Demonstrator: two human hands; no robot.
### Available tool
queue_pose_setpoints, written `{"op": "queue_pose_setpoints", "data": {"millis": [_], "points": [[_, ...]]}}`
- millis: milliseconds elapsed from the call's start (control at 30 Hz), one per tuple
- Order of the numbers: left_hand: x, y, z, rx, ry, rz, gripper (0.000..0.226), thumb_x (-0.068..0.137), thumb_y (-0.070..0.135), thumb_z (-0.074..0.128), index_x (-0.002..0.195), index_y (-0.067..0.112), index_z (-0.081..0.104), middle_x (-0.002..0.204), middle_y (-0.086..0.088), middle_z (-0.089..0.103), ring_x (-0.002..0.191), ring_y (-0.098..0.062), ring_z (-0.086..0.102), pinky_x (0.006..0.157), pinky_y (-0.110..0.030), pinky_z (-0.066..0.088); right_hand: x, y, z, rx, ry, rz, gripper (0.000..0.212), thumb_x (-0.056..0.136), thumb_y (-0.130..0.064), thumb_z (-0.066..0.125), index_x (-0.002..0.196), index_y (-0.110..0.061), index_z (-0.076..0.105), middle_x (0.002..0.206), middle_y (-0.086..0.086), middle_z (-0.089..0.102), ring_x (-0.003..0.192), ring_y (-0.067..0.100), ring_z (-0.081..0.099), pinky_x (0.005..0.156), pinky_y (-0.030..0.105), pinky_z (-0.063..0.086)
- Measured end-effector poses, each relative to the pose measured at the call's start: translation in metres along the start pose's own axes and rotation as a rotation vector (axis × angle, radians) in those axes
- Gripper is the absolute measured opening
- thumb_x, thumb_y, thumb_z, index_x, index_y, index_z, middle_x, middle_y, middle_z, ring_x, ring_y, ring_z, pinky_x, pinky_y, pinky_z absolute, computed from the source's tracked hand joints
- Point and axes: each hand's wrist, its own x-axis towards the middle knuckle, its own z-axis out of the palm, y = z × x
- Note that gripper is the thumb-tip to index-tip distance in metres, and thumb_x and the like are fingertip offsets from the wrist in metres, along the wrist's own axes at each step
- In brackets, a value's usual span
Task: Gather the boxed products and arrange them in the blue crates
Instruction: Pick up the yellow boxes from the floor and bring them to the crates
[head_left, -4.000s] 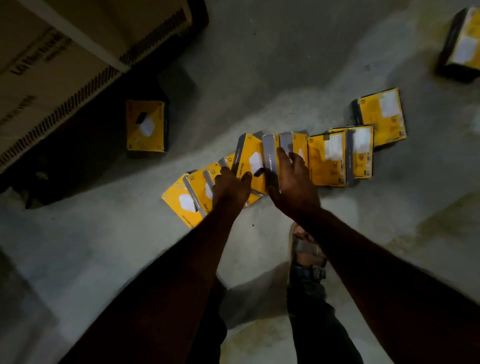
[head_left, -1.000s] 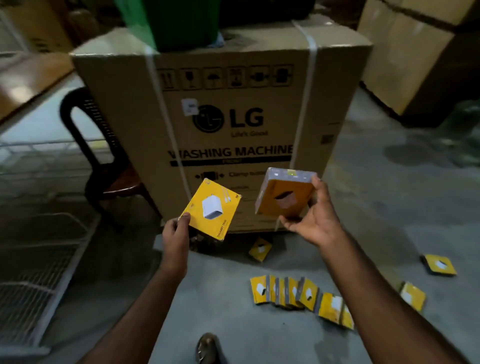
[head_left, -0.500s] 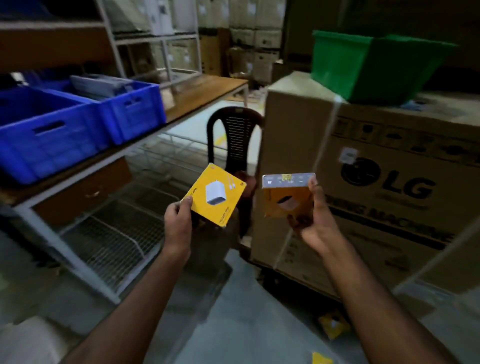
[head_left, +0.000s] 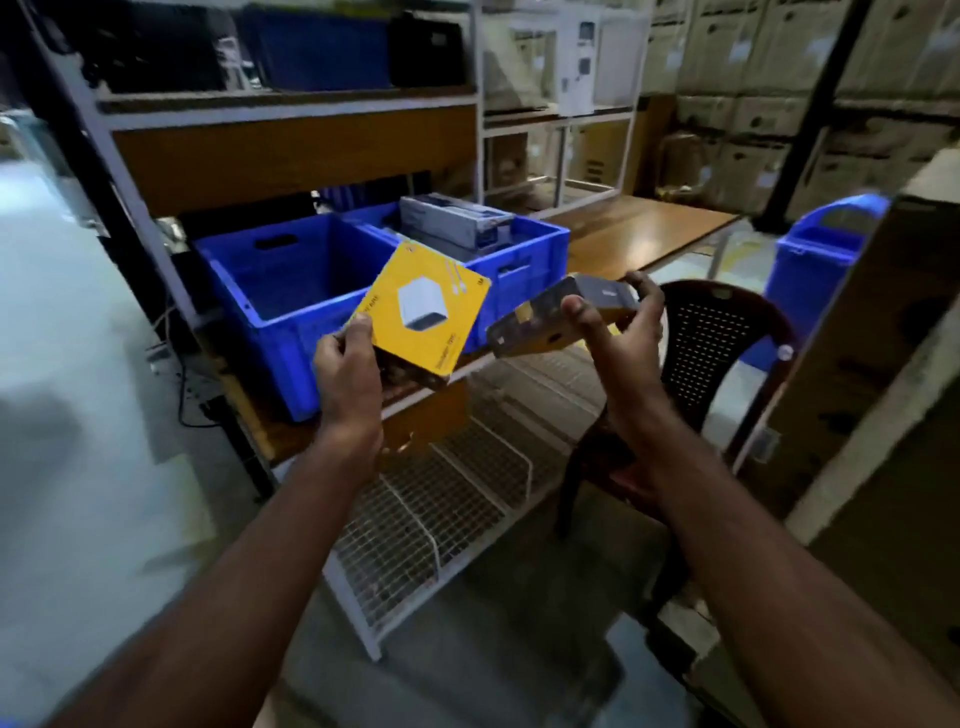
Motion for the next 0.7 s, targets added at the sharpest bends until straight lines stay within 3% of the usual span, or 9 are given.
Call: {"op": "queue_pose_setpoints", "data": {"millis": [100,167,233,367,433,533,700], "points": [[0.049,0.001,-0.001,-0.041,0.064,0.038,0.030,0.086,0.048,0.053,0.083,0.018,0.052,0.084,-0.009,0.053,0.079,-0.022,0.052,0.066,-0.040,0.041,0.041,0.010,0.057,0.013,-0.063,-0.042,0.091,0.050,-0.072,0.073,0.126,-0.039,0.035,0.134,0.008,0.037,0.122,0.022,0.046,0.102,0.040,0.046],[0.081,-0.003,-0.001,-0.043,0.155,0.049,0.040,0.083,0.050,0.053,0.096,0.012,0.052,0.091,-0.012,0.054,0.082,-0.023,0.053,0.066,-0.042,0.041,0.069,0.019,0.090,0.036,-0.107,-0.062,0.093,0.051,-0.070,0.072,0.128,-0.033,0.036,0.135,0.007,0.037,0.122,0.018,0.044,0.101,0.026,0.043],[0.112,-0.008,-0.001,-0.062,0.237,0.068,0.040,0.087,0.047,0.052,0.101,0.010,0.049,0.093,-0.013,0.052,0.081,-0.022,0.050,0.066,-0.042,0.039,0.098,0.030,0.120,0.047,-0.153,-0.094,0.094,0.051,-0.069,0.069,0.130,-0.029,0.037,0.135,0.006,0.037,0.119,0.015,0.043,0.090,0.009,0.038],[0.168,-0.016,0.005,-0.002,0.399,0.072,0.035,0.090,0.043,0.054,0.096,0.009,0.052,0.078,-0.004,0.054,0.065,-0.016,0.049,0.061,-0.035,0.039,0.157,0.051,0.178,0.105,-0.270,-0.106,0.090,0.054,-0.068,0.070,0.129,-0.032,0.037,0.137,0.009,0.037,0.121,0.019,0.044,0.094,0.023,0.042],[0.196,-0.016,0.007,0.016,0.455,0.084,0.036,0.084,0.045,0.057,0.090,0.010,0.053,0.076,-0.005,0.052,0.066,-0.017,0.049,0.061,-0.035,0.038,0.184,0.058,0.205,0.110,-0.328,-0.105,0.086,0.056,-0.068,0.070,0.127,-0.034,0.037,0.138,0.008,0.036,0.123,0.019,0.043,0.095,0.025,0.042],[0.242,-0.015,0.004,0.120,0.515,0.078,0.031,0.080,0.047,0.056,0.077,0.017,0.048,0.072,-0.002,0.050,0.065,-0.017,0.048,0.062,-0.033,0.037,0.219,0.067,0.251,0.037,-0.443,-0.150,0.082,0.057,-0.070,0.072,0.125,-0.040,0.038,0.136,0.008,0.039,0.121,0.020,0.046,0.099,0.031,0.044],[0.290,-0.035,-0.006,0.426,0.582,0.059,0.040,0.074,0.049,0.054,0.079,0.009,0.055,0.069,-0.009,0.059,0.065,-0.024,0.057,0.062,-0.034,0.045,0.248,0.096,0.322,-0.179,-0.643,-0.177,0.080,0.053,-0.074,0.077,0.123,-0.040,0.054,0.129,0.010,0.040,0.122,0.026,0.046,0.109,0.036,0.039]]}}
